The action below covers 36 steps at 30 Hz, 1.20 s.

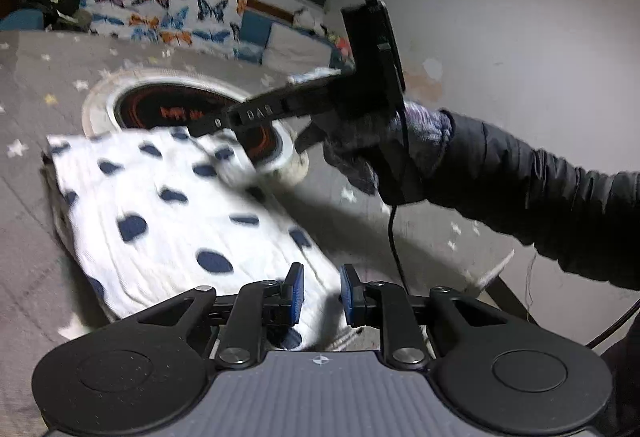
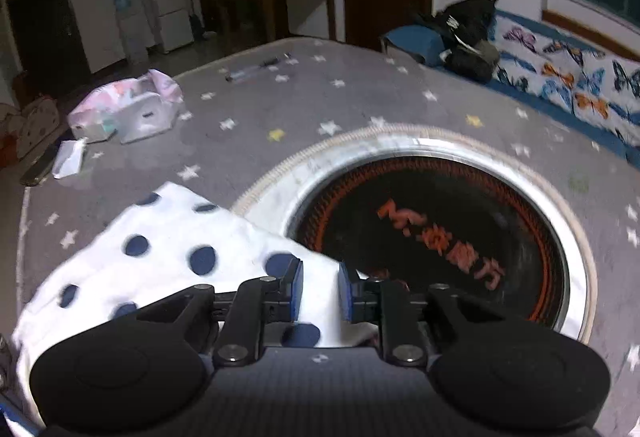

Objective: Fold clothes

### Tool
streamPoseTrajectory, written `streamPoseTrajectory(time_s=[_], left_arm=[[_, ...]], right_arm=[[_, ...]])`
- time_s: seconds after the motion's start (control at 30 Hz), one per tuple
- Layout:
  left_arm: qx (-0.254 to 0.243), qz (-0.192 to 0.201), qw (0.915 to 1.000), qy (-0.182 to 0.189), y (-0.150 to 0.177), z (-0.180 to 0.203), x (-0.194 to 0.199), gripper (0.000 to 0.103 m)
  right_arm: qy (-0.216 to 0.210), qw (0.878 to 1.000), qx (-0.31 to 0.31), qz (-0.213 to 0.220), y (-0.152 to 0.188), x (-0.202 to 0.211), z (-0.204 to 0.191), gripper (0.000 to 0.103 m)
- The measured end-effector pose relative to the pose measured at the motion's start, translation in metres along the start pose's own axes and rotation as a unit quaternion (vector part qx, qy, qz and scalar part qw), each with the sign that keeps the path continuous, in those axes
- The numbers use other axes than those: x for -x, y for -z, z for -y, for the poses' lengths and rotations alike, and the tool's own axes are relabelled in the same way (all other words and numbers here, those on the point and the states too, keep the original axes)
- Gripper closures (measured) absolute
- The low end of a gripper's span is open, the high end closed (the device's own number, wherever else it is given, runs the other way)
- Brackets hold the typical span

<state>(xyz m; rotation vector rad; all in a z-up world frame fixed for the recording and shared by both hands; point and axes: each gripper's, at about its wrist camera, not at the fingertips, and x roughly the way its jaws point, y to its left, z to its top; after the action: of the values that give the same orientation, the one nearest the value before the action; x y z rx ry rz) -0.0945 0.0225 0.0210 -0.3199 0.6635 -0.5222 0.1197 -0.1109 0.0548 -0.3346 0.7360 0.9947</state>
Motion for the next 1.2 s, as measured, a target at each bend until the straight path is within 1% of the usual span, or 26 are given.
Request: streamPoseTrajectory(time_s=[0.07, 0.13, 0.23, 0.33, 0.4, 0.5, 0.57, 0.6, 0.63, 0.77, 0.8, 0.9, 1.03, 1.1, 1.2], left_arm=[[0.002, 0.017, 0.9998, -0.013, -0.002, -0.001, 0.008, 0.077], [0.012, 0.019, 0.9995, -0.021, -0.001, -0.005, 0.009, 0.074], [0.027, 0.022, 0.9989, -0.033, 0.002, -0.011, 0.011, 0.073], [0.042, 0.025, 0.9978, -0.044, 0.005, -0.017, 0.013, 0.073], [0.052, 0.027, 0.9969, -0.052, 0.007, -0.021, 0.014, 0.073], [0.066, 0.030, 0.9953, -0.064, 0.010, -0.027, 0.016, 0.073], [0.076, 0.032, 0.9940, -0.072, 0.011, -0.031, 0.017, 0.073], [0.078, 0.034, 0.9936, -0.074, 0.012, -0.032, 0.018, 0.073], [0.077, 0.037, 0.9937, -0.073, 0.011, -0.031, 0.020, 0.073], [0.083, 0.046, 0.9929, -0.072, 0.014, -0.029, 0.027, 0.073], [0.087, 0.046, 0.9926, -0.071, 0.016, -0.029, 0.027, 0.073], [0.098, 0.046, 0.9918, -0.068, 0.020, -0.032, 0.027, 0.073], [0.106, 0.046, 0.9911, -0.066, 0.023, -0.035, 0.028, 0.073], [0.109, 0.046, 0.9908, -0.066, 0.025, -0.036, 0.029, 0.073], [0.113, 0.045, 0.9904, -0.065, 0.026, -0.037, 0.030, 0.073]], right_arm=[[-0.018, 1.000, 0.013, 0.001, -0.005, 0.006, -0.010, 0.081], [-0.042, 0.999, 0.027, -0.004, -0.008, 0.007, -0.022, 0.079], [-0.067, 0.996, 0.049, -0.015, -0.008, -0.001, -0.040, 0.073], [-0.069, 0.995, 0.061, -0.028, -0.008, -0.018, -0.051, 0.073], [-0.067, 0.996, 0.055, -0.036, -0.008, -0.031, -0.051, 0.073], [-0.062, 0.997, 0.043, -0.035, -0.012, -0.042, -0.047, 0.073], [-0.047, 0.998, 0.039, -0.031, -0.018, -0.044, -0.045, 0.073], [-0.048, 0.998, 0.039, -0.029, -0.021, -0.042, -0.045, 0.073], [-0.049, 0.998, 0.038, -0.027, -0.025, -0.040, -0.045, 0.073], [-0.081, 0.994, 0.063, -0.023, -0.033, -0.028, -0.059, 0.073], [-0.092, 0.993, 0.075, -0.028, -0.034, -0.029, -0.066, 0.073], [-0.101, 0.988, 0.110, -0.042, -0.035, -0.041, -0.084, 0.074], [-0.093, 0.987, 0.120, -0.059, -0.036, -0.068, -0.094, 0.075], [-0.093, 0.987, 0.116, -0.053, -0.041, -0.074, -0.094, 0.076], [-0.079, 0.990, 0.109, -0.046, -0.048, -0.083, -0.094, 0.076]])
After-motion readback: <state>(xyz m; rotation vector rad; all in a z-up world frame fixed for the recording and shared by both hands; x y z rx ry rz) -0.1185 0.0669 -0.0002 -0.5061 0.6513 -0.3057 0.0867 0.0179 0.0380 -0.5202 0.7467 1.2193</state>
